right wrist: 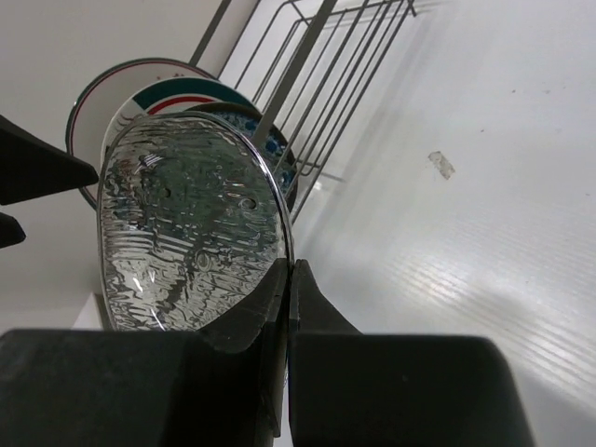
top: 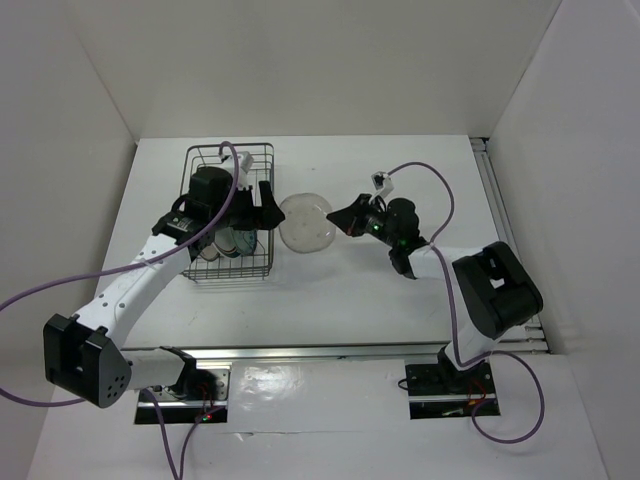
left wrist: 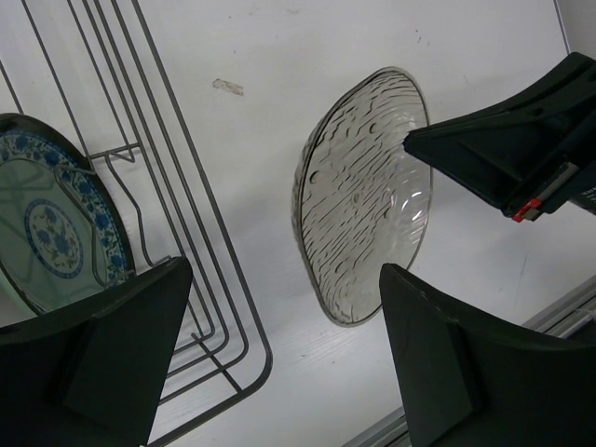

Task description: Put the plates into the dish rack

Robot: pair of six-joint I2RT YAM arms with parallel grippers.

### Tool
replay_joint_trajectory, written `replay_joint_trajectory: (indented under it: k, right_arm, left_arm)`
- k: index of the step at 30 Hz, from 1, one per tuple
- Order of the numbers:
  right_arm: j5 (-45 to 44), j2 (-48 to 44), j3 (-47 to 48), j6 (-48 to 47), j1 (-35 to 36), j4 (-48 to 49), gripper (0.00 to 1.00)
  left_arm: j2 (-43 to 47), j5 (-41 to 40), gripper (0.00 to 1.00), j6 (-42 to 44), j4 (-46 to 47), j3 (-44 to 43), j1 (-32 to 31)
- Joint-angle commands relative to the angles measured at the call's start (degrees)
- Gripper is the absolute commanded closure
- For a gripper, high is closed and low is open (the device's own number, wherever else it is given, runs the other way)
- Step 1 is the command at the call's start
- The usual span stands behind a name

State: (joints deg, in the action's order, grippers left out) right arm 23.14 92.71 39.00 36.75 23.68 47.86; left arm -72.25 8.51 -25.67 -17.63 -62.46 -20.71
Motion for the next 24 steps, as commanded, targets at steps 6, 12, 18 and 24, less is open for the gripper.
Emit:
replay_joint_trajectory:
  k: [6,12,18,24]
  right_arm:
    - [1.74,-1.73,0.99,6.84,3.38,14.01,1.0]
    - [1.74,-4.28,2.65,5.97,5.4,10.78,1.0]
    - [0.17,-4.29,4.33,3.07,7.34,5.95,0.02]
    - [-5.2,-4.98,6.61,-3.43,7.87,-7.93,0.0]
  left_arm:
    - [0.18,2.39,0.12,-0.34,2.86,-0.83,-0.21]
    - [0.18,2.39,0.46,-0.34,2.86,-0.83,-0.21]
    - [2.37,0.37,1.0,0.8,2.33,-1.35,-0.21]
    - [6.33,-22.62,1.0,6.33,-3.98,-3.73,-0.21]
